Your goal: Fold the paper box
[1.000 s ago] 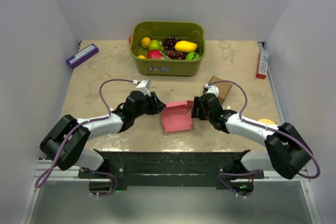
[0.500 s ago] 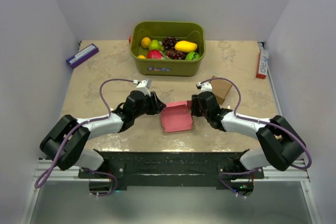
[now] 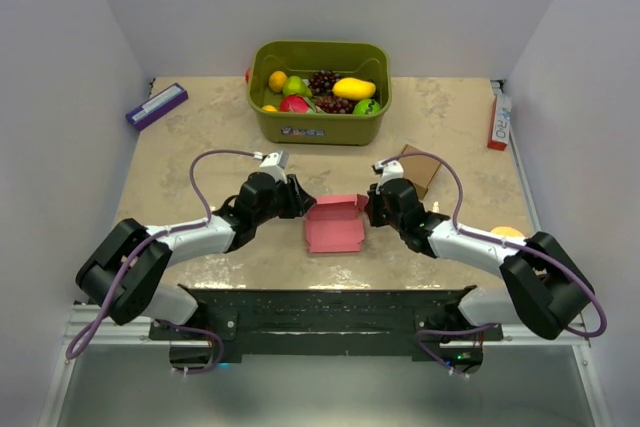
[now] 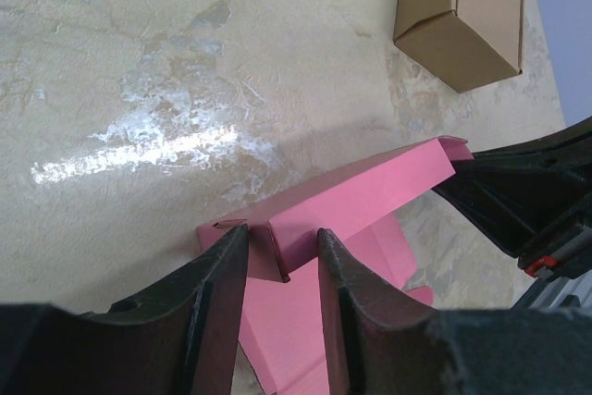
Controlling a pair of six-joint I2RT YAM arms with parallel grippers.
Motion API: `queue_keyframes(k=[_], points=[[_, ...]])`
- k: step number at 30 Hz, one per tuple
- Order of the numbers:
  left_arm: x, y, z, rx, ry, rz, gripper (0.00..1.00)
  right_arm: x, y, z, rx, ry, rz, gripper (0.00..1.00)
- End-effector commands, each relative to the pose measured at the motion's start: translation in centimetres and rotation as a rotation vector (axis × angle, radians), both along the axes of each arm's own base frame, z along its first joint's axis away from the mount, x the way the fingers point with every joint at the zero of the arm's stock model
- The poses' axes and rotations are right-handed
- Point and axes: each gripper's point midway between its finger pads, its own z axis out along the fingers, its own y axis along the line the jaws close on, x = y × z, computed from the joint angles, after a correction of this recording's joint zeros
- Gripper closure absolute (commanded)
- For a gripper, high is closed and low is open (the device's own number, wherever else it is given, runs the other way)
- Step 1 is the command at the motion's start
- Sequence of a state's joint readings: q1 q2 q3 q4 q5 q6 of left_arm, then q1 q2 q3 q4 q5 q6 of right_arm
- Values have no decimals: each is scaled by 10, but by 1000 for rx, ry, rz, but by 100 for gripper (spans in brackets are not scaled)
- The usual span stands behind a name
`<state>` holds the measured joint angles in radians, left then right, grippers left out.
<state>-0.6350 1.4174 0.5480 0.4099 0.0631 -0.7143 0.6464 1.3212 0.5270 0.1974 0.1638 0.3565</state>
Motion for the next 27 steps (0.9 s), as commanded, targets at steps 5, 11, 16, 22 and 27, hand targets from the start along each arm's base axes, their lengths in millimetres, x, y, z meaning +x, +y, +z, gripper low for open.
queue_keyframes(k=[5, 11, 16, 22, 27], points=[[2, -5, -4, 38, -2, -5, 60, 0, 31, 21, 82, -14, 38, 99], [-2, -11, -6, 49, -1, -14, 61, -2, 44, 30, 72, -9, 32, 100], [-4, -17, -6, 56, -3, -24, 62, -2, 50, 31, 82, 10, 20, 100], [-6, -20, -9, 88, -10, -27, 62, 3, 44, 24, 58, 37, -64, 100], [-4, -16, 5, 114, -77, -5, 55, 2, 37, 16, 42, 63, -106, 100]])
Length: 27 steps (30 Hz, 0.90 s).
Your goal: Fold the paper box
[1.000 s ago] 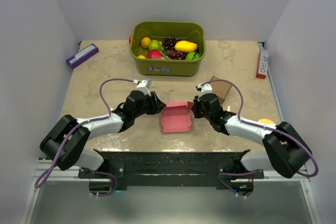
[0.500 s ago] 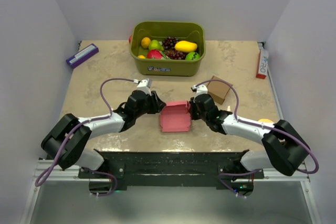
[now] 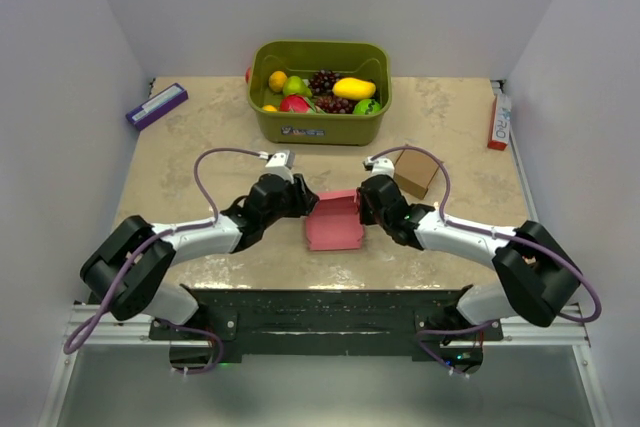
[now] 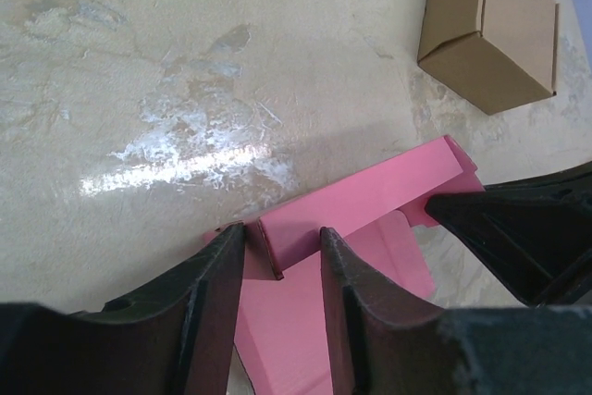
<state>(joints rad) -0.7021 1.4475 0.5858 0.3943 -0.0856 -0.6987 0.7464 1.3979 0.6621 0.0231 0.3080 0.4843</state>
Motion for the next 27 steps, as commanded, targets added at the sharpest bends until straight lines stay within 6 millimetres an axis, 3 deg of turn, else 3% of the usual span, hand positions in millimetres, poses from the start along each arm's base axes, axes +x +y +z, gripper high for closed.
queue_keyframes(k=[1, 6, 8, 11, 15, 19, 20, 22, 23, 27], points=[[-11, -10, 11, 60, -53, -70, 53, 6, 19, 15, 90, -11, -29, 100], [8, -3, 54, 103, -165, -11, 29, 3, 9, 17, 71, -15, -60, 100], [14, 9, 67, 156, -204, 42, 22, 4, 9, 20, 69, -23, -60, 100], [16, 18, 96, 206, -282, 116, 18, 1, 5, 18, 52, -10, -62, 100], [-1, 16, 112, 231, -343, 144, 18, 2, 3, 19, 45, -12, -68, 100], [-39, -20, 87, 170, -334, -18, 22, 2, 3, 21, 41, -17, -65, 100], [-50, -23, 61, 187, -298, -73, 24, 2, 3, 22, 39, -23, -62, 100], [-60, -32, 45, 150, -269, -108, 27, 3, 2, 22, 38, -26, -61, 100], [-66, -31, 22, 173, -228, -136, 30, 2, 3, 22, 36, -28, -55, 100], [-73, -43, 6, 120, -210, -179, 37, 2, 3, 24, 38, -35, -44, 100]])
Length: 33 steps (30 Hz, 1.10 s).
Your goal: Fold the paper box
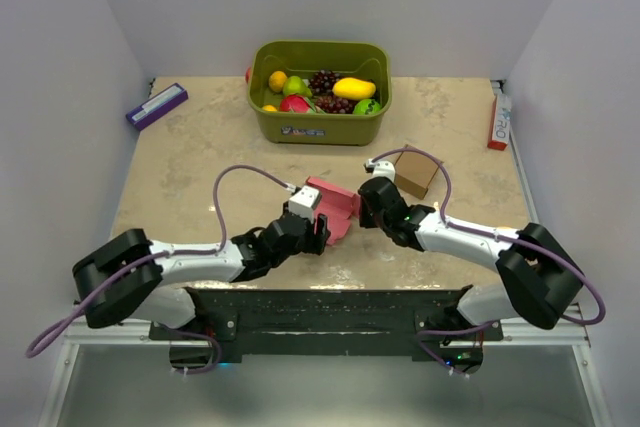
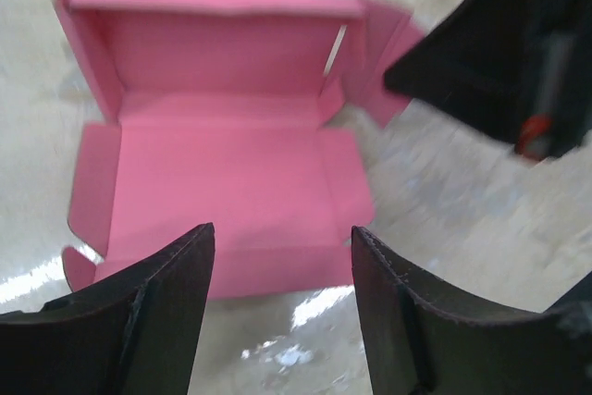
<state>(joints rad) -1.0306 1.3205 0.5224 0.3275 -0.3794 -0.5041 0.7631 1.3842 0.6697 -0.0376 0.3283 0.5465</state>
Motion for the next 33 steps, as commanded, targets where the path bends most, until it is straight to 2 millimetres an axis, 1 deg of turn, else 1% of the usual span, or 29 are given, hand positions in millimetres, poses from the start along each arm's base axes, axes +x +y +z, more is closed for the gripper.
queue_keyframes(k=[1, 2, 4, 5, 7, 8, 10, 11, 12, 13, 14, 15, 18, 22, 27, 31, 33], points=[[-4, -22, -1, -112, 6, -49, 38, 10, 6, 25, 29, -69, -2, 100], [-6, -24, -11, -99, 25, -61, 41, 10, 6, 24, 26, -68, 1, 100], [-10, -28, -21, -93, 44, -76, 44, 10, 6, 24, 27, -65, 3, 100], [-14, -29, -37, -68, 72, -82, 47, 11, 7, 26, 29, -69, 5, 100], [-22, -30, -52, -54, 96, -96, 48, 11, 8, 26, 30, -66, 7, 100], [-26, -30, -67, -25, 117, -102, 50, 11, 8, 25, 31, -65, 4, 100], [-33, -37, -76, -13, 128, -123, 52, 10, 9, 24, 30, -56, 5, 100], [-37, -37, -89, 16, 144, -125, 52, 11, 10, 25, 35, -52, 3, 100], [-38, -38, -93, 28, 150, -127, 53, 12, 11, 27, 39, -53, 1, 100], [-42, -44, -95, 30, 156, -133, 53, 10, 10, 25, 29, -40, 2, 100], [-42, -42, -103, 55, 164, -121, 54, 11, 13, 30, 43, -39, 4, 100], [-44, -41, -108, 73, 179, -115, 54, 11, 14, 30, 42, -35, 4, 100], [-46, -43, -113, 83, 197, -108, 55, 10, 17, 34, 54, -22, 5, 100], [-46, -45, -114, 94, 204, -101, 56, 9, 23, 33, 90, -12, 10, 100], [-46, -47, -118, 102, 214, -104, 57, 2, 23, 2, 91, 54, -14, 100], [-47, -49, -121, 109, 222, -112, 57, 1, 28, -11, 122, 90, -32, 100], [-48, -48, -122, 111, 228, -108, 57, 0, 28, -17, 117, 105, -37, 100]])
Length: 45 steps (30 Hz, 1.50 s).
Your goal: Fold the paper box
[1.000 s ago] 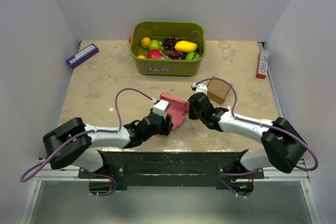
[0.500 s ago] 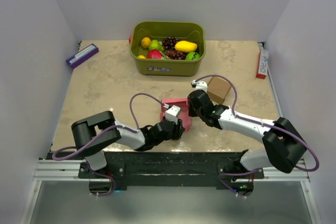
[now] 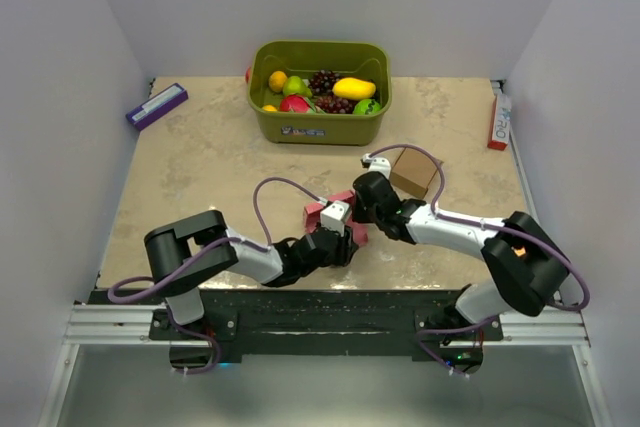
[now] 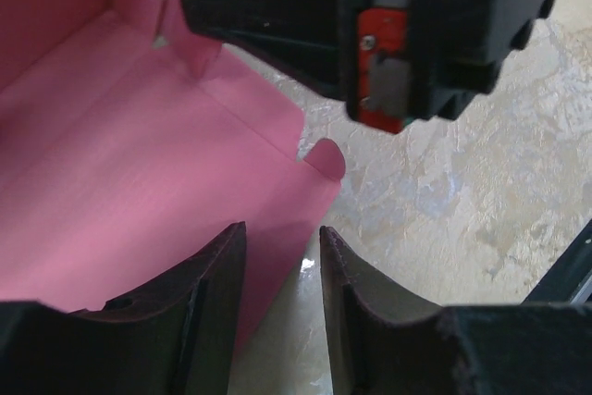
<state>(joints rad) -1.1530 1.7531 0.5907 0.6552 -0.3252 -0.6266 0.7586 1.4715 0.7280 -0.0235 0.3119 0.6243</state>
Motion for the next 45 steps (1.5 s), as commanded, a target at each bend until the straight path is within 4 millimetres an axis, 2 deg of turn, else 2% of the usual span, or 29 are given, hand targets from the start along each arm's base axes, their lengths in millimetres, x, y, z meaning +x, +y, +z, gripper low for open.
queue_keyframes(k=[1, 5, 8, 9, 10, 12, 14, 18, 23, 25, 30, 36, 38, 40, 45], points=[[-18, 30, -51, 179, 108, 0, 57, -11, 13, -13, 63, 70, 7, 100], [-20, 34, -50, 175, 121, 14, 58, -14, 9, -9, 57, 70, 3, 99], [-24, 38, -53, 174, 141, 16, 58, -17, 5, 12, 73, 43, 9, 82], [-25, 38, -53, 172, 147, 13, 59, -18, 2, 18, 71, 31, 6, 70], [-28, 40, -53, 171, 155, 7, 59, -18, -1, 33, 76, 7, 9, 65], [-30, 42, -53, 167, 158, 1, 59, -16, -9, 47, 66, -21, -3, 51], [-32, 44, -51, 160, 158, -9, 60, -15, -19, 67, 69, -51, -10, 45], [-41, 43, -44, 120, 134, -81, 60, -4, -44, 88, 74, -98, -51, 36], [-50, 43, -39, 91, 118, -150, 62, 1, -59, 71, 5, -89, -66, 38], [-52, 42, -40, 91, 122, -158, 62, -1, -64, 55, -22, -66, -76, 39], [-51, 44, -42, 96, 138, -150, 62, -15, -73, 30, -42, -16, -90, 44], [-50, 44, -43, 92, 144, -147, 63, -32, -85, 17, -54, 16, -102, 46], [-51, 43, -43, 89, 143, -156, 63, -34, -85, 16, -48, 12, -88, 46], [-51, 42, -43, 85, 144, -162, 63, -39, -75, 11, -22, 23, -22, 46], [-52, 41, -42, 82, 143, -170, 64, -36, -57, 13, 19, 5, 78, 47]])
